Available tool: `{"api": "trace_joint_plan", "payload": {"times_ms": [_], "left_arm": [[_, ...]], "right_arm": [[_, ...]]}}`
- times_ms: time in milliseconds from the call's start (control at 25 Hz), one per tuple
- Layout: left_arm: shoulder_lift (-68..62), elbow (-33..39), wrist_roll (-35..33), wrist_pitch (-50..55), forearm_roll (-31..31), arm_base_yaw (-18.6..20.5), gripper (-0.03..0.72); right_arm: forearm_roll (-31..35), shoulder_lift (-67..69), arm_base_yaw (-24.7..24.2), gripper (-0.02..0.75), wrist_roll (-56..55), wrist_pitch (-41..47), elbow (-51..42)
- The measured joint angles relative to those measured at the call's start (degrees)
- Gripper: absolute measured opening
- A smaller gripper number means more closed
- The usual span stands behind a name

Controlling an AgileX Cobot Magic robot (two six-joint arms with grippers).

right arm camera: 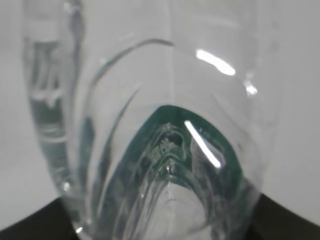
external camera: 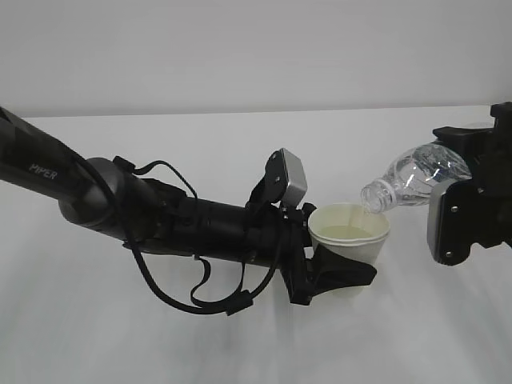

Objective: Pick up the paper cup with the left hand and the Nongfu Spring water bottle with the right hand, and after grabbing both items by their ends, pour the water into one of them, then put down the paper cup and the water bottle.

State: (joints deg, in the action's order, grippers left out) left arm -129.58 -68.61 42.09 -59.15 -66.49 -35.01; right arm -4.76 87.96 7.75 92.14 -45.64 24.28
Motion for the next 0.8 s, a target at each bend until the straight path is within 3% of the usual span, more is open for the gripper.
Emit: {"api": "trace_joint_plan", "payload": {"times_ms": [800], "left_arm": [[0.0,0.0,0.0,0.0,0.0,0.0,0.461]], "right_arm": [[0.0,0.0,0.0,0.405,0.33,0.0,0.0]]}}
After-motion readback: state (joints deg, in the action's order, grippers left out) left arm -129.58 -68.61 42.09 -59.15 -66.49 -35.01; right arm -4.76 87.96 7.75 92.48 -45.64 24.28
